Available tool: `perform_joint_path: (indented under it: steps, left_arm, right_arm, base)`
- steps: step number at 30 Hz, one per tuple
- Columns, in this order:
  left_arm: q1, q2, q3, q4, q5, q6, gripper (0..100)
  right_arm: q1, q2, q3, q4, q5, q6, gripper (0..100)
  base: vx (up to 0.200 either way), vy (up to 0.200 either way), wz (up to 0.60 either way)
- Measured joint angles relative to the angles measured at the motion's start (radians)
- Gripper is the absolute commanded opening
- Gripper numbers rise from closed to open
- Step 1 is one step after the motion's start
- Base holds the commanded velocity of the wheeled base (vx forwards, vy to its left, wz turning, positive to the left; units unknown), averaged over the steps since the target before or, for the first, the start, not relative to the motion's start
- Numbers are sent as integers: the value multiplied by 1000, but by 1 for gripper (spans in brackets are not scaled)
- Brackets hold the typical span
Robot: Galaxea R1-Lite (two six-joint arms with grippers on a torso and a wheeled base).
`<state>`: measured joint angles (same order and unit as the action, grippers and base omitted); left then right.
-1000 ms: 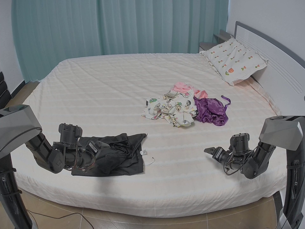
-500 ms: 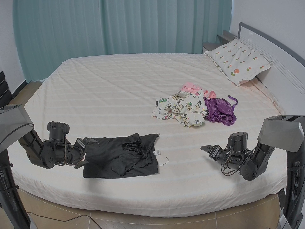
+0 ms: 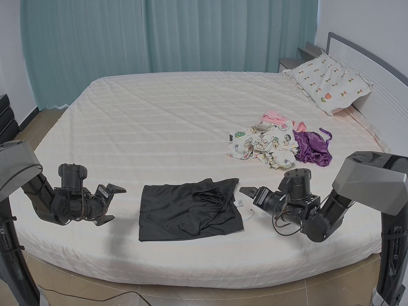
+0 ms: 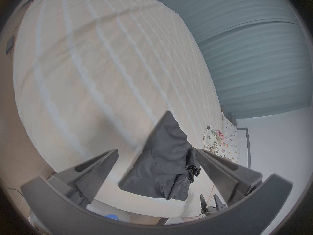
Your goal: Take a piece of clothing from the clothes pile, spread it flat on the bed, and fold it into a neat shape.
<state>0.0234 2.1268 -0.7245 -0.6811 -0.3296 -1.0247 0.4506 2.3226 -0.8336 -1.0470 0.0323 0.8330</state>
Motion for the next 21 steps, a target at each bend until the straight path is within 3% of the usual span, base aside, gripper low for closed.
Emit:
perform_joint_path:
  steps: [4,11,21]
  left_arm:
    - [2,3,2,0,-2,0,100]
    - [3,8,3,-2,6,3,100]
    - [1,12,32,-66,7,3,100]
  right_arm:
    - [50,17,-98,84,-11,0,100]
    - [117,70,-253,206,-55,-2,100]
    - [139,113,-322,285,-65,-31,100]
  base:
    - [0,200,0]
    - [0,0,0]
    - [0,0,0]
